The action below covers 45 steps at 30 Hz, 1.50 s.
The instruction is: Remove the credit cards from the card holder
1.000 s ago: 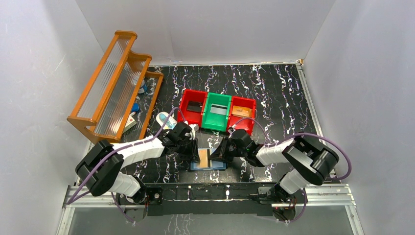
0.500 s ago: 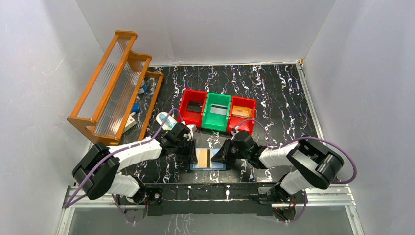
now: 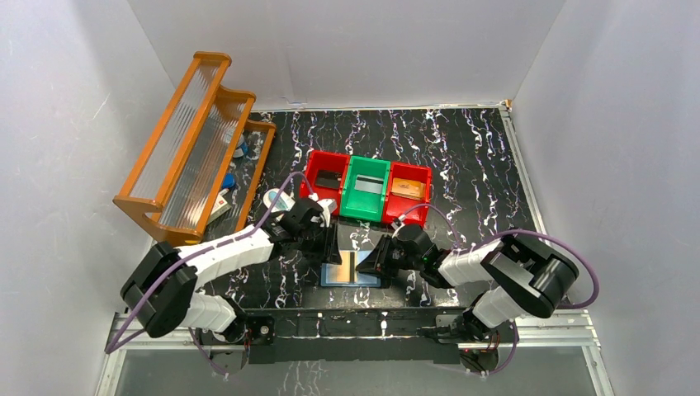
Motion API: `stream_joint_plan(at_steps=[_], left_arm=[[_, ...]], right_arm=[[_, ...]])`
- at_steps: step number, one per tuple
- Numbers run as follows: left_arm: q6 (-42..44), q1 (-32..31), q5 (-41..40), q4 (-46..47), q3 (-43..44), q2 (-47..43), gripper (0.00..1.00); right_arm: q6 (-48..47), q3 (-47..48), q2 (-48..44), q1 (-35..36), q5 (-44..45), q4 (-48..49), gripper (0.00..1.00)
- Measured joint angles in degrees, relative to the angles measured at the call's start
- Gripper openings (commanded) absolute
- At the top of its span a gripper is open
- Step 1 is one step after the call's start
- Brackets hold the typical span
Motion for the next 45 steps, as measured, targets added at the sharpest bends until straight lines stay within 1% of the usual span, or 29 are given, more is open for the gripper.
stream_joint_plan(at_steps=[2, 7, 12, 16, 19, 22, 25, 28, 31, 37, 41, 45], left_arm=[[0.3, 0.0, 0.2, 0.2, 0.0, 1.5, 0.3], [0.4, 0.0, 1.0, 1.3, -1.0, 5.0, 0.25], [-0.1, -0.5, 2.6, 3.6, -2.2, 5.7, 0.21], [-0.8, -0.7, 2.9, 5.3, -3.2, 5.8, 0.2], [-1.4, -0.8, 3.1, 6.2, -3.7, 5.7, 0.19], [-1.7, -0.8, 3.2, 6.7, -4.0, 5.6, 0.19], [-1.8, -0.8, 3.2, 6.8, -4.2, 5.4, 0.18], [-1.8, -0.8, 3.1, 6.8, -4.3, 5.2, 0.18], [-1.8, -0.8, 2.9, 6.8, -4.4, 5.0, 0.18], [-1.8, -0.9, 2.4, 6.7, -5.1, 4.2, 0.18], [-1.8, -1.0, 2.3, 6.1, -5.4, 3.5, 0.18], [-1.8, -1.1, 2.1, 5.1, -5.4, 2.9, 0.2]], right_arm=[[0.2, 0.0, 0.4, 0.0, -0.2, 0.9, 0.32], [0.7, 0.0, 1.6, 0.0, -0.7, 2.4, 0.32], [1.0, 0.5, 3.8, 0.0, -1.7, 4.7, 0.31], [1.5, 0.7, 6.1, 0.0, -2.6, 7.6, 0.27], [1.8, 0.7, 7.7, 0.0, -2.8, 10.0, 0.21], [2.1, 0.7, 8.7, 0.0, -3.1, 11.7, 0.19], [2.3, 0.7, 8.9, 0.0, -3.6, 13.1, 0.09], [2.5, 0.5, 8.7, 0.0, -3.8, 14.1, 0.06], [2.2, -0.1, 6.6, 0.0, -2.9, 12.6, 0.05], [-0.6, -0.1, -1.0, 0.0, 0.1, 3.8, 0.0], [-2.2, -0.1, -4.8, 0.0, 1.7, -0.7, 0.0], [-3.1, -0.1, -6.1, 0.0, 2.2, -2.8, 0.0]])
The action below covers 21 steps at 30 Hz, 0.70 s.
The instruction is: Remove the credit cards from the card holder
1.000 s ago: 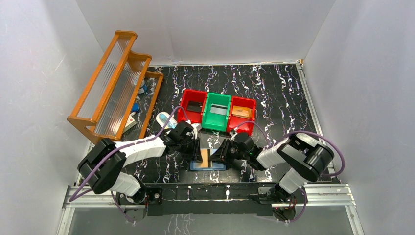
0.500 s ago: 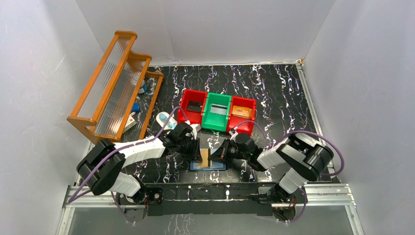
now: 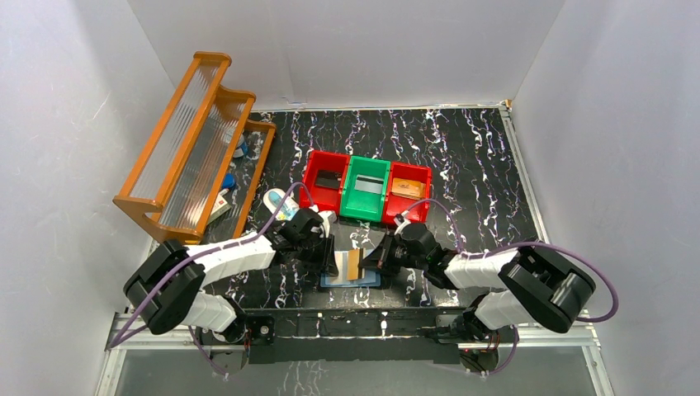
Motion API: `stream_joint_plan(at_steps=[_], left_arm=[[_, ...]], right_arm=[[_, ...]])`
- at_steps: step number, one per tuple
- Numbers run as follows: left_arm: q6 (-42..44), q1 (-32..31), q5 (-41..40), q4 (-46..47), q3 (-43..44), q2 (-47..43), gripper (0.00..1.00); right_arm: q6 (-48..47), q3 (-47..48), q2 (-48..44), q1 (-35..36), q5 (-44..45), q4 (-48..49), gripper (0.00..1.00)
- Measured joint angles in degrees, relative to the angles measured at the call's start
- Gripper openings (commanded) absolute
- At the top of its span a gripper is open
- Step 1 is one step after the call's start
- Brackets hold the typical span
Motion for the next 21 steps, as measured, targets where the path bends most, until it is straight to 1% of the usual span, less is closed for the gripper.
stream_joint_plan(at_steps=[5, 7, 11, 15, 21], left_arm=[[0.2, 0.0, -1.3, -2.7, 0.0, -2.1, 0.21], [0.2, 0.0, -1.9, -3.7, 0.0, -3.4, 0.26], [0.4, 0.0, -3.7, -5.6, 0.0, -8.3, 0.29], [1.2, 0.0, -5.7, -8.2, 0.8, -12.2, 0.34], [2.8, 0.0, -11.3, -13.7, 3.0, -14.4, 0.49]], right_arm=[[-0.9, 0.0, -2.6, 0.0, 0.5, -2.0, 0.0], [-1.8, 0.0, -4.9, 0.0, 1.2, -3.4, 0.0], [-3.8, 0.0, -10.2, 0.0, 3.4, -7.0, 0.0], [-5.8, 0.0, -15.1, 0.0, 5.9, -10.7, 0.0], [-8.5, 0.0, -19.6, 0.0, 7.8, -14.4, 0.0]])
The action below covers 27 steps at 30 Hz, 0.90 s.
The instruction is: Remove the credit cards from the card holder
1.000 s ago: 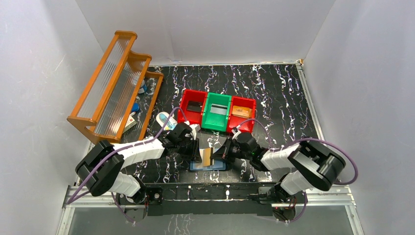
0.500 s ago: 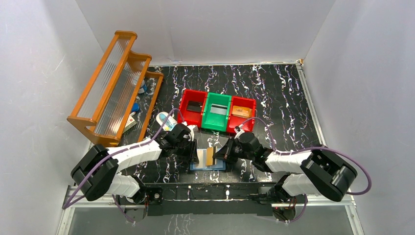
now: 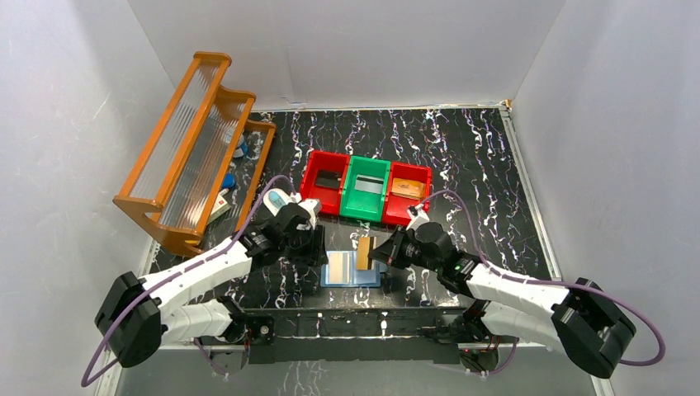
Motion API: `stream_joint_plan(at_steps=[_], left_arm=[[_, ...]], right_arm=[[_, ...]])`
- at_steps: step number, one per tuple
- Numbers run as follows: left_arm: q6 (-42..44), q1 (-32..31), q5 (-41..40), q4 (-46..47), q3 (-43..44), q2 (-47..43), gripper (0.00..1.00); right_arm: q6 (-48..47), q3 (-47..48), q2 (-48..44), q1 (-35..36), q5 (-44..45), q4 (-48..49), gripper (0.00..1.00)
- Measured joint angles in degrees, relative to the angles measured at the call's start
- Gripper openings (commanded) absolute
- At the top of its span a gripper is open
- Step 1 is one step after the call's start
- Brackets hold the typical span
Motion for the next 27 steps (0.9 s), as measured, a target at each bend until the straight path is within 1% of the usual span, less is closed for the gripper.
stream_joint_plan(at_steps=[4, 7, 11, 15, 17, 23, 27], left_arm=[[1.3, 0.0, -4.9, -3.9, 2.3, -2.8, 0.6], [2.7, 0.0, -8.5, -6.5, 4.2, -5.7, 0.73], [4.8, 0.0, -13.1, -9.2, 6.6, -8.6, 0.87], [7.0, 0.0, -17.2, -11.2, 7.0, -11.1, 0.96], [7.7, 0.0, -18.6, -12.0, 7.0, -12.1, 0.98], [9.0, 0.0, -20.7, -12.3, 7.0, -13.0, 0.98], [9.6, 0.0, -21.0, -12.3, 7.0, -12.0, 0.98]], right_arm=[[-2.4, 0.2, -2.1, 0.0, 1.2, -2.2, 0.0], [-4.0, 0.3, -3.4, 0.0, 2.6, -3.7, 0.0], [-7.4, 1.4, -5.5, 0.0, 5.0, -7.3, 0.0], [-13.0, 4.9, -8.2, 0.0, 9.0, -11.2, 0.0], [-16.7, 6.8, -10.1, 0.0, 11.8, -12.9, 0.0], [-30.8, 13.0, -12.8, 0.0, 23.3, -18.9, 0.0], [-43.6, 17.6, -13.1, 0.0, 30.5, -20.5, 0.0]])
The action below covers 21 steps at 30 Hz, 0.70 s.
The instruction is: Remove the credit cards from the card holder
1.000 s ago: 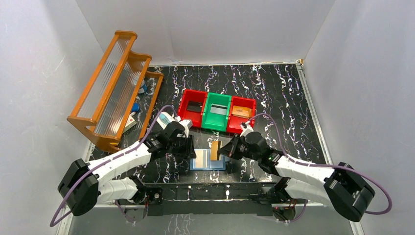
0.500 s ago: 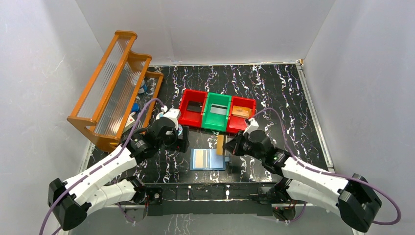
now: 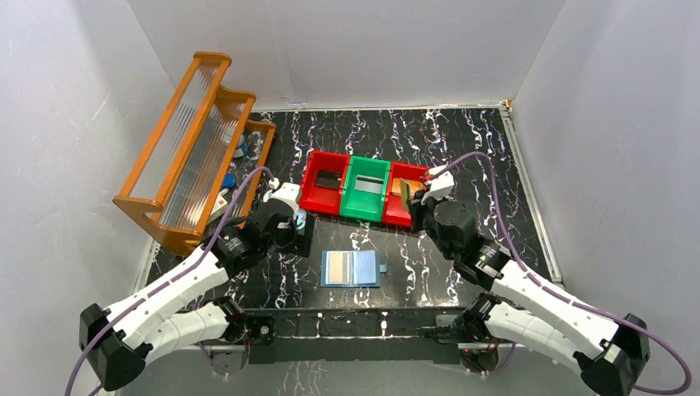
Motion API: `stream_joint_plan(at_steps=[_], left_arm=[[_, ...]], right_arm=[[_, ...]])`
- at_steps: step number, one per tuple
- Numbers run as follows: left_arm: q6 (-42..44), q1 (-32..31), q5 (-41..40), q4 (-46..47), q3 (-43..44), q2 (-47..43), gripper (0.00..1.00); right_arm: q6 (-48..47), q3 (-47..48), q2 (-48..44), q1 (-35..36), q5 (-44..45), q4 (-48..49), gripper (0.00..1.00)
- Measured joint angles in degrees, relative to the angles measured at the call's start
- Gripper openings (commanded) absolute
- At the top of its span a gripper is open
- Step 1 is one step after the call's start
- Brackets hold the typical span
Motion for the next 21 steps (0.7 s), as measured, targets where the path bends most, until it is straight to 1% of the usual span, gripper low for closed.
stream_joint_plan(at_steps=[4, 7, 9, 14, 21], left_arm=[[0.4, 0.0, -0.2, -0.3, 0.0, 0.9, 0.98], [0.5, 0.0, -0.3, -0.4, 0.0, 0.9, 0.98], [0.5, 0.0, -0.4, -0.5, 0.0, 0.9, 0.98], [0.5, 0.0, -0.7, -0.5, 0.0, 0.9, 0.98], [0.7, 0.0, -1.4, -0.6, 0.0, 0.8, 0.98]], right_arm=[[-15.0, 1.0, 1.5, 0.0, 4.9, 1.3, 0.0], [-25.4, 1.0, 5.6, -0.7, 5.4, 2.5, 0.0], [-31.1, 1.7, 9.6, -2.6, 3.5, 2.4, 0.0], [-40.7, 5.5, 18.3, -9.4, -3.5, 2.1, 0.0], [-48.5, 10.8, 28.4, -15.6, -13.7, 3.4, 0.0]])
